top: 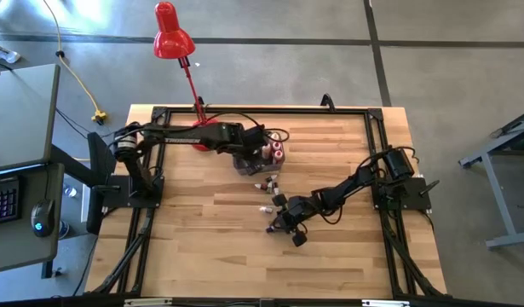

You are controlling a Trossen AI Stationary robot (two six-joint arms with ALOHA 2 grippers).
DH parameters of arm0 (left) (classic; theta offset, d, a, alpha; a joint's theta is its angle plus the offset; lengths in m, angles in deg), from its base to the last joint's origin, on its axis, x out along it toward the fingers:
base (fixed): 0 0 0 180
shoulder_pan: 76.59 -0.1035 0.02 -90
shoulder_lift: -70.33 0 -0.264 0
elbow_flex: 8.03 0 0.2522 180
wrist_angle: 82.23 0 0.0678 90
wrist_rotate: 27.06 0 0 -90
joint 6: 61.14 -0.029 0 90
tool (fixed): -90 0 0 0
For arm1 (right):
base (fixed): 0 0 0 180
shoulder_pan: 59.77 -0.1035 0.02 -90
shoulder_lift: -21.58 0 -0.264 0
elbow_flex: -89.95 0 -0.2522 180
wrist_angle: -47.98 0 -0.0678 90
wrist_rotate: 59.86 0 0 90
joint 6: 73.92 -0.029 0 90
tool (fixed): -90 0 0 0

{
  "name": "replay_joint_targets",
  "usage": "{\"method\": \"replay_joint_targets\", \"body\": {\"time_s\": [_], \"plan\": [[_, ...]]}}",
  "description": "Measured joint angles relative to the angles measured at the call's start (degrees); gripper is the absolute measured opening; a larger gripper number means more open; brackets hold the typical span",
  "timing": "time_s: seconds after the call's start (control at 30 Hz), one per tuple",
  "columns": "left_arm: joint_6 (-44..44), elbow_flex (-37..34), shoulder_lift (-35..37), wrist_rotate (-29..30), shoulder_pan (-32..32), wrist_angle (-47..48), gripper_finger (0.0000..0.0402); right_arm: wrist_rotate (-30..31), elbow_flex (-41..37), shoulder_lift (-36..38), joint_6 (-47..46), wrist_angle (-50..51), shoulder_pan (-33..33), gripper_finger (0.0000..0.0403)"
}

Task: Pick & Place food coloring
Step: Put the bottom small black food coloring bottle into the bin

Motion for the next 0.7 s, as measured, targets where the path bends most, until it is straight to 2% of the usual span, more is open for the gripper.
{"method": "replay_joint_targets", "body": {"time_s": [0.13,0.33,0.43,0.53,0.63,0.7], "plan": [[-0.91,7.03,1.14,1.4,0.98,11.5,0.02,0.95,0.49,0.15,0.68,-1.54,0.12,0.0061],[2.38,17.98,1.32,5.54,1.59,24.55,0.02,9.18,6.13,3.03,4.38,-0.28,1.7,0.0095],[3.6,20.7,1.32,5.6,1.59,25.8,0.02,13.08,11.74,3.9,9.58,7.54,4.43,0.0093],[3.13,22.35,1.29,5.6,1.59,25.5,0.02,17.08,19.67,3.99,12.52,17.64,8.71,0.0071],[3.17,22.39,1.25,5.56,1.59,26.52,0.02,20.04,26.8,4.13,10.35,28.2,13.71,0.0044],[8.16,22.57,1.21,8.02,1.59,30.81,0.02,21.61,28.81,4.13,7.99,33.77,16.13,0.0026]]}}
